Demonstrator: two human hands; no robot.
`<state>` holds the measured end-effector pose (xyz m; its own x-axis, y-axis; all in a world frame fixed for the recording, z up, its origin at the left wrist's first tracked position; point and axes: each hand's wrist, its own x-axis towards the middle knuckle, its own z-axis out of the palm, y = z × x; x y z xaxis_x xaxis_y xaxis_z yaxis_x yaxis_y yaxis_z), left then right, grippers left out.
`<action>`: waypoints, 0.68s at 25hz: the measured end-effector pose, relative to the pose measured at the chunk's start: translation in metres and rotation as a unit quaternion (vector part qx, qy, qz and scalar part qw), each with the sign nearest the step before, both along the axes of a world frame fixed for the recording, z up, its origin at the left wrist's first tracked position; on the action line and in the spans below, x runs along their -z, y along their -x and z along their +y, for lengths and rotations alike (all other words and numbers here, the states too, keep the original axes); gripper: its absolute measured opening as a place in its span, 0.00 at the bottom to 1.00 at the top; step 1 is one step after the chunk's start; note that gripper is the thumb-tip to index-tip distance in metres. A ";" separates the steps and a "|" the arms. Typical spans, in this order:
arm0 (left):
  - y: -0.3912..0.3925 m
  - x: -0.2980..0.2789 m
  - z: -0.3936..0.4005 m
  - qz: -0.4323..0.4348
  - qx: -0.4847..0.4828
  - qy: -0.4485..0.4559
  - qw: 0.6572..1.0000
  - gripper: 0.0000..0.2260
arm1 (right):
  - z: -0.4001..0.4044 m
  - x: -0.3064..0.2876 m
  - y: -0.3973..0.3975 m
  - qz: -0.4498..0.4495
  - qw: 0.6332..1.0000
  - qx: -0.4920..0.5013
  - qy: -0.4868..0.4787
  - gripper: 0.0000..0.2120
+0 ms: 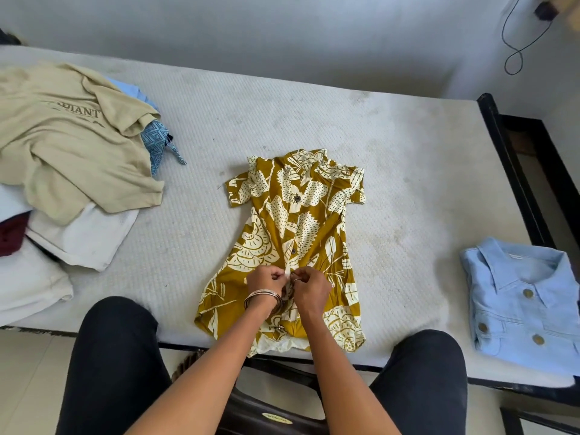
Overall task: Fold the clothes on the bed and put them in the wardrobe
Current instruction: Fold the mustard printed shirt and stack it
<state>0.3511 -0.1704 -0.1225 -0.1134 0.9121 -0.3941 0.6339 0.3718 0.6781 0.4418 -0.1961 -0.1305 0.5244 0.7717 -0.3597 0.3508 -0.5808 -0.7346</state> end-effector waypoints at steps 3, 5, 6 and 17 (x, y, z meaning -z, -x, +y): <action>-0.003 -0.005 -0.002 -0.032 -0.041 -0.017 0.998 0.06 | 0.000 -0.008 0.004 -0.094 0.993 -0.063 -0.027 0.06; -0.001 -0.004 -0.003 -0.051 -0.052 -0.012 0.997 0.06 | -0.001 -0.013 0.005 -0.104 0.991 -0.071 -0.039 0.07; 0.000 -0.003 -0.004 -0.055 -0.054 -0.009 0.997 0.06 | -0.001 -0.014 0.003 -0.084 0.993 -0.071 -0.040 0.07; 0.003 -0.015 -0.008 -0.020 -0.006 -0.036 0.999 0.05 | 0.002 -0.005 -0.014 0.079 0.994 -0.075 0.001 0.10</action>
